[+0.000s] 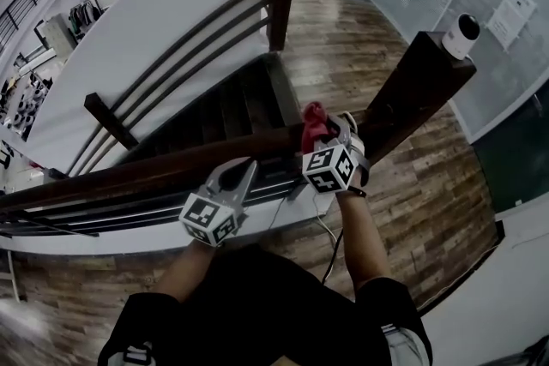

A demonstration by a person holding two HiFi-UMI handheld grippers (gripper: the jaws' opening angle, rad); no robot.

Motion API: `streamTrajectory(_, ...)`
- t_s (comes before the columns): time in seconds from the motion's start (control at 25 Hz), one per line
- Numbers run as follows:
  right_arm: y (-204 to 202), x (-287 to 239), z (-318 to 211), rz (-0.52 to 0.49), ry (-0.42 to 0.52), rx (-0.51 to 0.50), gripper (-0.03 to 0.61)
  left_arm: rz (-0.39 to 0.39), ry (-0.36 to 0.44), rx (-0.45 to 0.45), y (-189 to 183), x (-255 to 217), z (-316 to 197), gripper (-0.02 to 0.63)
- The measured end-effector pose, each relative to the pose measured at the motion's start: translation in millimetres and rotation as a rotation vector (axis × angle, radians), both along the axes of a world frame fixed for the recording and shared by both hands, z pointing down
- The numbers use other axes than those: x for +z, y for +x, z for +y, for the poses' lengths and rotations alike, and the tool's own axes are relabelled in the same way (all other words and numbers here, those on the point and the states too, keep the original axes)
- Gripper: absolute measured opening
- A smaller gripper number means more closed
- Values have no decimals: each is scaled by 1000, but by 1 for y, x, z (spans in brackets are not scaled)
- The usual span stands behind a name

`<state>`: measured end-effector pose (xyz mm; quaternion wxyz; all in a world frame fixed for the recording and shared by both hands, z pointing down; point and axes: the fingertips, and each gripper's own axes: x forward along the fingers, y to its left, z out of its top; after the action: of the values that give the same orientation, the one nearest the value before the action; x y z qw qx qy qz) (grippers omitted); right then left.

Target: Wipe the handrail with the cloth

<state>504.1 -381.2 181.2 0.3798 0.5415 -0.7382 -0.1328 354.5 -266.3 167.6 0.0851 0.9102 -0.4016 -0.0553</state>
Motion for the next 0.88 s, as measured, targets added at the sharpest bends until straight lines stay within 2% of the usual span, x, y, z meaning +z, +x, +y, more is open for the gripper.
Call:
streamTrajectory(0.16, 16, 1, -5, 9, 14, 30, 48, 1, -3, 12, 6, 2, -2, -1)
streamTrajectory(0.32, 27, 4, -8, 67, 29, 30, 48, -22, -3, 44, 15, 2, 5, -1)
streamTrajectory(0.44, 40, 0, -11, 70, 48, 58, 48, -43, -10, 49, 12, 4, 10, -1)
streamTrajectory(0.68, 61, 3, -16, 9, 44, 145, 48, -63, -57, 21, -7, 13, 28, -2)
streamTrajectory(0.88, 76, -4, -20, -85, 85, 215, 48, -87, -60, -66, -40, 9, 41, -1)
